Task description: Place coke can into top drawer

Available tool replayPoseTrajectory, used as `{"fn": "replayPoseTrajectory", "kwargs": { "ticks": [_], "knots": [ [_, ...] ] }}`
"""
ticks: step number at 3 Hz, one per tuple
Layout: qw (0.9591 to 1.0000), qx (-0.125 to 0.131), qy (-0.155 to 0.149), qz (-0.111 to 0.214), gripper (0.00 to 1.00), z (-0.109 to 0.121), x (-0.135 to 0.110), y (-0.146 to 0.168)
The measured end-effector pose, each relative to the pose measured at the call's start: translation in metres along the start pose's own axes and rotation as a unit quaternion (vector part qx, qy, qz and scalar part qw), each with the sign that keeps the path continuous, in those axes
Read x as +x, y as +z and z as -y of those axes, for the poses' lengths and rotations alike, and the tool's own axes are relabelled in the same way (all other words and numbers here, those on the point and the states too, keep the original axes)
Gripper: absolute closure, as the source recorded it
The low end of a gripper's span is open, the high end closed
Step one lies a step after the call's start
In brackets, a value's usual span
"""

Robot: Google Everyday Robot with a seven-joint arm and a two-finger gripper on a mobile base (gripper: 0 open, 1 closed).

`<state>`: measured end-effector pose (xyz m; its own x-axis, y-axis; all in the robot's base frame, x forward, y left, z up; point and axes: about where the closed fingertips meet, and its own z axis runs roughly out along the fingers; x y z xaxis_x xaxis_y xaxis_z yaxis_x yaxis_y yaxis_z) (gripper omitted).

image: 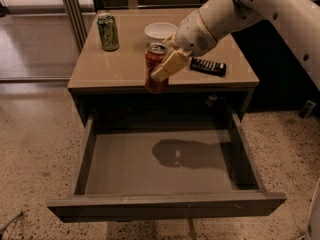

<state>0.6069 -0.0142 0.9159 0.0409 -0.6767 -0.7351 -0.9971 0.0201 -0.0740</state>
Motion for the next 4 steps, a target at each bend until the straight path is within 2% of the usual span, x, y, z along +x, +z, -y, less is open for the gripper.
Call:
{"fn": "replayPoseTrajectory", "kwargs": {
  "ticks": [1,2,4],
  "knots": [
    [1.0,0.0,0.0,0.0,1.0,0.0,0.0,0.0],
    [0.9996,-0.006,0.003,-0.028,1.0,-0.005,0.03,0.016],
    [0.9975,0.0,0.021,-0.068,1.0,-0.036,0.114,0.05]
  ]
}}
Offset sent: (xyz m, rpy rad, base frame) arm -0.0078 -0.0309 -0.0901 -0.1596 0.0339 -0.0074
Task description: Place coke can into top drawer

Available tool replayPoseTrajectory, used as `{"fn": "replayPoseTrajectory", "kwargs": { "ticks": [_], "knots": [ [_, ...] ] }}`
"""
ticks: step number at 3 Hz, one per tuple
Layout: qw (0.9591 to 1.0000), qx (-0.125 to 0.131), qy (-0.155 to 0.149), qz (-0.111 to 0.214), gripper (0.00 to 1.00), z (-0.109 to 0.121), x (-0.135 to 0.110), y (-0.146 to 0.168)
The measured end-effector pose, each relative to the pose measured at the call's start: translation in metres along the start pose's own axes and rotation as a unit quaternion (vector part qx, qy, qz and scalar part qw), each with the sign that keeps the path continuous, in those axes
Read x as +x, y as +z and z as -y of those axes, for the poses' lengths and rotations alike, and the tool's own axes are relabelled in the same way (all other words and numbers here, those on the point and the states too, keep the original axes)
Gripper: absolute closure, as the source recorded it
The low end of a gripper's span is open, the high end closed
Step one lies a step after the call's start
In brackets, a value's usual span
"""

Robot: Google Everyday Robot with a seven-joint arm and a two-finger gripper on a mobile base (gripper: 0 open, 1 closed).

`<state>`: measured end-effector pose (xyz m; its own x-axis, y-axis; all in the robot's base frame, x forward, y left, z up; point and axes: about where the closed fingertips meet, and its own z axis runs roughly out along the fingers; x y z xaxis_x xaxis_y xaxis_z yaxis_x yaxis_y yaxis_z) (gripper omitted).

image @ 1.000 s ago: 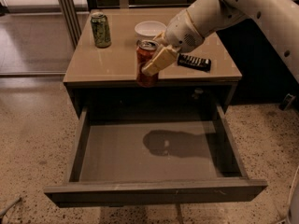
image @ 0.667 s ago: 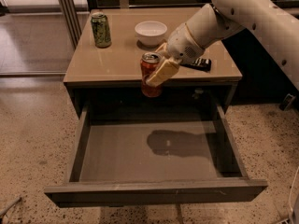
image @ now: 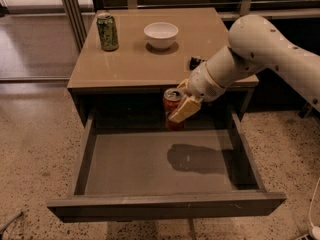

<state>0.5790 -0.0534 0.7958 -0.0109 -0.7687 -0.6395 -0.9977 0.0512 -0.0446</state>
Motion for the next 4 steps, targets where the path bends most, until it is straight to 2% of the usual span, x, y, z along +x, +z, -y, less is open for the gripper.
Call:
{"fn": "replayPoseTrajectory", "kwargs": {
  "ticks": [1,2,3,4],
  "knots": [
    [1.0,0.005,-0.001,0.005,1.0,-0.008,0.034,0.023],
    [0.9996,0.009,0.008,0.026,1.0,-0.014,0.074,0.046],
    [0.9996,0.009,0.006,0.025,1.0,-0.014,0.074,0.047],
    [0.9998,0.012,-0.003,0.018,1.0,-0.013,0.088,0.053]
  ]
}}
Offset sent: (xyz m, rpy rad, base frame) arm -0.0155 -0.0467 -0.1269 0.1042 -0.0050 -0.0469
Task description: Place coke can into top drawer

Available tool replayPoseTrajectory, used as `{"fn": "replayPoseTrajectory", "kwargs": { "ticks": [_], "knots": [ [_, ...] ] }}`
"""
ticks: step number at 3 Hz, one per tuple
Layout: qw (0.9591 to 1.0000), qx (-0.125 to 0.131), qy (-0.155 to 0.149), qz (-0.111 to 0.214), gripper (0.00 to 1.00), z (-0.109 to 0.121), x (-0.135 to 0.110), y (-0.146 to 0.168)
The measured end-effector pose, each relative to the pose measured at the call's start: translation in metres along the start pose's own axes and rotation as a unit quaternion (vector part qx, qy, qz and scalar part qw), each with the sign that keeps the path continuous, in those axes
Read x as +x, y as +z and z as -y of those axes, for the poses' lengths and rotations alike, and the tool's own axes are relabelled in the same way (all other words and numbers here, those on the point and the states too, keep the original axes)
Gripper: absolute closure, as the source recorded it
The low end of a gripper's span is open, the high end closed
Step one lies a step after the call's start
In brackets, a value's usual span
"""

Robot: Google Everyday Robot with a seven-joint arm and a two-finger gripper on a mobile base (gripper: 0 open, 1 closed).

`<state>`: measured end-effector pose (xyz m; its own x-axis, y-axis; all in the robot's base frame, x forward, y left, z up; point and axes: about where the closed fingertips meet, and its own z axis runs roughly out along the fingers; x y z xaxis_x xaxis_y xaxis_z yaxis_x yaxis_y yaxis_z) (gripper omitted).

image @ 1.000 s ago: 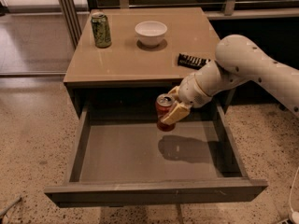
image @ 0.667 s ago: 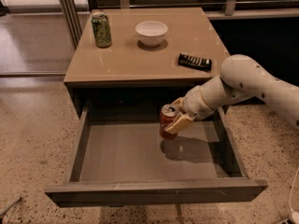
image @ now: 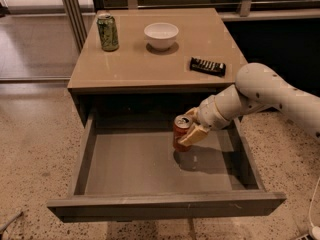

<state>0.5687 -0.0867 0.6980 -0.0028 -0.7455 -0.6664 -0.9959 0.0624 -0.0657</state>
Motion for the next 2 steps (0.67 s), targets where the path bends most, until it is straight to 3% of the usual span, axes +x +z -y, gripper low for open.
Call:
{"fn": "replayPoseTrajectory", "kwargs": {
  "ticks": [2],
  "knots": [
    [0.9999,-0.001,-0.011,0.001,1.0,0.006,0.029,0.016]
  ]
}}
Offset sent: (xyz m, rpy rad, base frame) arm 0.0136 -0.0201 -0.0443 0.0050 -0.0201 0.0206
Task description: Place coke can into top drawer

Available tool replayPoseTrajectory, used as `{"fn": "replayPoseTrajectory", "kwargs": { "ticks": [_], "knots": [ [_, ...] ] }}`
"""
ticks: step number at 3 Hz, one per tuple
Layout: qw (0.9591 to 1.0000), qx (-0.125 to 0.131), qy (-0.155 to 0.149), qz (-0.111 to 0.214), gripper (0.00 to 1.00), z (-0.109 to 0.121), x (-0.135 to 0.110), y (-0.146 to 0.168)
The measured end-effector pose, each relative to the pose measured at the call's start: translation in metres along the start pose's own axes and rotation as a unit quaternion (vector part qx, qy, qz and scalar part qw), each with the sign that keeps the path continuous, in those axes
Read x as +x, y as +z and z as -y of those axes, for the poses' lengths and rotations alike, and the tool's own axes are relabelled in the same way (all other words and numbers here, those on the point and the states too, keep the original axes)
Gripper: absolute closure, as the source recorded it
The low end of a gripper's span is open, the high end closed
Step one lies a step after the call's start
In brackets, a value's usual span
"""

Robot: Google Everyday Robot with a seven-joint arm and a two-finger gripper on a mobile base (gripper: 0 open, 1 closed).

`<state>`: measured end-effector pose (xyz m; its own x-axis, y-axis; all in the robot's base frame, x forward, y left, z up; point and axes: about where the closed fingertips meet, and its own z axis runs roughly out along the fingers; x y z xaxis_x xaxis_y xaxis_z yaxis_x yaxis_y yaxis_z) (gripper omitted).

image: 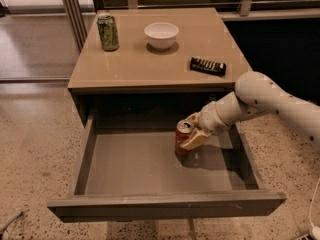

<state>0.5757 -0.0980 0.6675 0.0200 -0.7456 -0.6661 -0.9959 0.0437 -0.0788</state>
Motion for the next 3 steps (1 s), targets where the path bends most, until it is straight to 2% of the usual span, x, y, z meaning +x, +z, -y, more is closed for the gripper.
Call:
{"fn": "replayPoseTrajectory", "kwargs": {
  "ticks": [2,3],
  "knots": [
    [0.9998,-0.002,0.002,0.018,1.0,0.0083,0.0143,0.0148],
    [0.9998,-0.003,0.002,0.018,0.82,0.0083,0.0144,0.0152]
  ]
}}
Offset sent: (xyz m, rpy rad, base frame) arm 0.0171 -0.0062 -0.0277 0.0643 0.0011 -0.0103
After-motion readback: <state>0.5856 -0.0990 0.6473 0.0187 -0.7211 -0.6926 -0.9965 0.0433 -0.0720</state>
